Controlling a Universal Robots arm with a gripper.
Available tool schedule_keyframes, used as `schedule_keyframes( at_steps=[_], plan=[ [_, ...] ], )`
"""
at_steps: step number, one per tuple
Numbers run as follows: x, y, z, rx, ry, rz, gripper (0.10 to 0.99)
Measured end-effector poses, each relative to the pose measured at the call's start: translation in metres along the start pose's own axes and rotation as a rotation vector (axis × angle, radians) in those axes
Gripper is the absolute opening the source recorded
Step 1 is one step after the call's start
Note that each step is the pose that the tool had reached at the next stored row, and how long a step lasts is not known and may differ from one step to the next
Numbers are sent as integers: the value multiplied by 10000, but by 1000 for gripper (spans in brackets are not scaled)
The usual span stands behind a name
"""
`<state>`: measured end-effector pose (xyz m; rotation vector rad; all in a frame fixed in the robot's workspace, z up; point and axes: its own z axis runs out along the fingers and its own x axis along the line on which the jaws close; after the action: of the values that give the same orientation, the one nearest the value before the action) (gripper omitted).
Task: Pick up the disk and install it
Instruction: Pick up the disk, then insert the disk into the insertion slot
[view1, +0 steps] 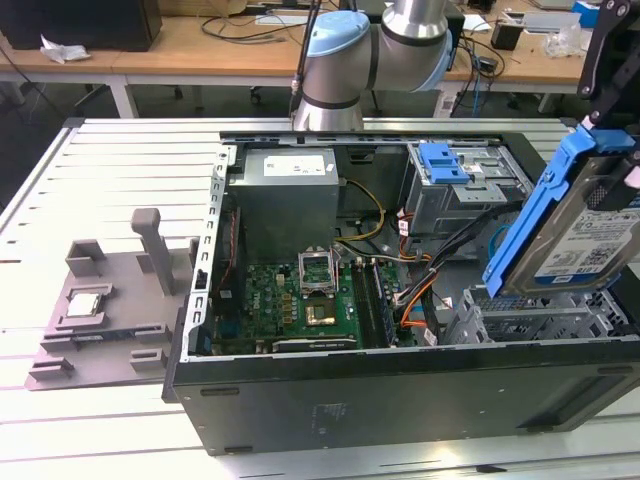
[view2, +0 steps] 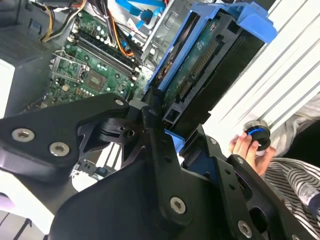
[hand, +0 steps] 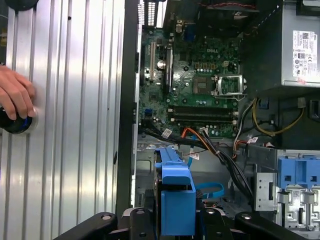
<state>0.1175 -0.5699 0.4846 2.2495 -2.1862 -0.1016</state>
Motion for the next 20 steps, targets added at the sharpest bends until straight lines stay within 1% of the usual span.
schedule_keyframes(
  at_steps=[3,7,8,10,20],
  plan=[
    [-27,-33,52,-11,-4,35,369],
    [-128,-81,162,-25,8,42,369],
    [-129,-93,190,-27,7,40,369],
    [-130,-103,194,-27,11,40,369],
    [-130,-105,196,-27,12,42,369]
  ],
)
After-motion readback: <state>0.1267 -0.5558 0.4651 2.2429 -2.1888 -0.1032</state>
